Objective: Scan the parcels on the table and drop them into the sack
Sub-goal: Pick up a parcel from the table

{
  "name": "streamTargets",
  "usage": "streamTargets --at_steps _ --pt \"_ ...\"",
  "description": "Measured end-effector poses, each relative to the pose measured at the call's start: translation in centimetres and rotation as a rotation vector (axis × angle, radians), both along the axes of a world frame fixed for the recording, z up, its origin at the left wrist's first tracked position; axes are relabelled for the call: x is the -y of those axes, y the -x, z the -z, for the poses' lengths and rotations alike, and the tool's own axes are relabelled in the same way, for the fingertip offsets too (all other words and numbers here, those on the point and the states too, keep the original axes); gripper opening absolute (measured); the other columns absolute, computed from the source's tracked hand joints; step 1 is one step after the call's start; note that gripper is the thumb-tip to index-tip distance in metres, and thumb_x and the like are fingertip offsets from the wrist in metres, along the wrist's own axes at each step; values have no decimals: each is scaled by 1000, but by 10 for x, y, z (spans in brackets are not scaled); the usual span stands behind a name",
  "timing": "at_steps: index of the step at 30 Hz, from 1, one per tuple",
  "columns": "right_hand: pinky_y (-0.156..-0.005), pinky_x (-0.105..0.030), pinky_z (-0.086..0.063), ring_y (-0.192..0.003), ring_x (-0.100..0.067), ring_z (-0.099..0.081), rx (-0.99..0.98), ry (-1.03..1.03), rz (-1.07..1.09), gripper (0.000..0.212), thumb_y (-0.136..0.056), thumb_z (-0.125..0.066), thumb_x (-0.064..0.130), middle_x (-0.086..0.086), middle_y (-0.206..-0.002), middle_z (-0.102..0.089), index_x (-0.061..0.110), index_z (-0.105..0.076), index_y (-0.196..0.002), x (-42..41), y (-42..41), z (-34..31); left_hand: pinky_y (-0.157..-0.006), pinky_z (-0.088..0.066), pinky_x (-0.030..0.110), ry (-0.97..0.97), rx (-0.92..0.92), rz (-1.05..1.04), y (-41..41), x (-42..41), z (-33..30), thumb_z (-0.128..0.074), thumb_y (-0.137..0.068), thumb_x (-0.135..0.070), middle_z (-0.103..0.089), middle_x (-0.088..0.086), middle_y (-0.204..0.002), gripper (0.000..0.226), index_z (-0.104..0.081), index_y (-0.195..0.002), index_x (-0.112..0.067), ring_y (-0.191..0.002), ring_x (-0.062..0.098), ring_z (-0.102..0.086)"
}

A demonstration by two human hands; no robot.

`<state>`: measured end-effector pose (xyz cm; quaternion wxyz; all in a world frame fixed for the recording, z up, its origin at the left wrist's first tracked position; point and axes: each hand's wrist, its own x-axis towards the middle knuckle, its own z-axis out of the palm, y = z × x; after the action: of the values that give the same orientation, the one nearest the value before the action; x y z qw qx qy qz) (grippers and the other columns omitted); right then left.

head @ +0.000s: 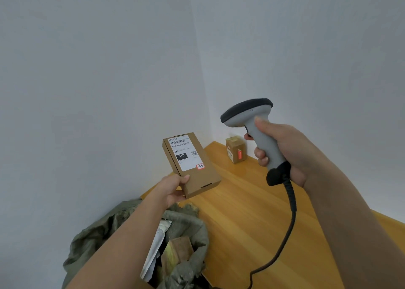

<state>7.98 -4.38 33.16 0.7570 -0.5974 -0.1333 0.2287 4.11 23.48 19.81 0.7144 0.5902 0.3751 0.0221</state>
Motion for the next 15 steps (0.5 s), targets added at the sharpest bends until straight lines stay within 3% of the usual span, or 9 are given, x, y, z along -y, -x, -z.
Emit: streamTargets --at_steps 3,7,15 --pt "-47 -21 -45 -55 -10 -50 -84 88 61 31 -88 -71 26 -14 -99 -58 3 -60 -105 -12 -10 26 -78 -56 46 65 68 57 3 9 -5 -56 -95 -2 -68 10 -100 23 -59 -118 -8 -92 32 -66" --pt "-45 -20 -46 -61 -13 -51 -241 173 115 43 -82 -78 24 -15 -106 -58 6 -54 -112 -28 -19 66 -80 -57 46 158 133 137 12 16 -7 -54 -96 -4 -66 11 -101 15 -62 -109 -7 -86 31 -68" --pt "-47 -22 -46 -57 -12 -51 -331 250 33 54 -74 -85 18 -14 -91 -58 1 -54 -116 -70 -13 122 -85 -58 42 274 126 224 50 8 8 -61 -82 -10 -70 14 -104 40 -58 -122 -3 -86 26 -70"
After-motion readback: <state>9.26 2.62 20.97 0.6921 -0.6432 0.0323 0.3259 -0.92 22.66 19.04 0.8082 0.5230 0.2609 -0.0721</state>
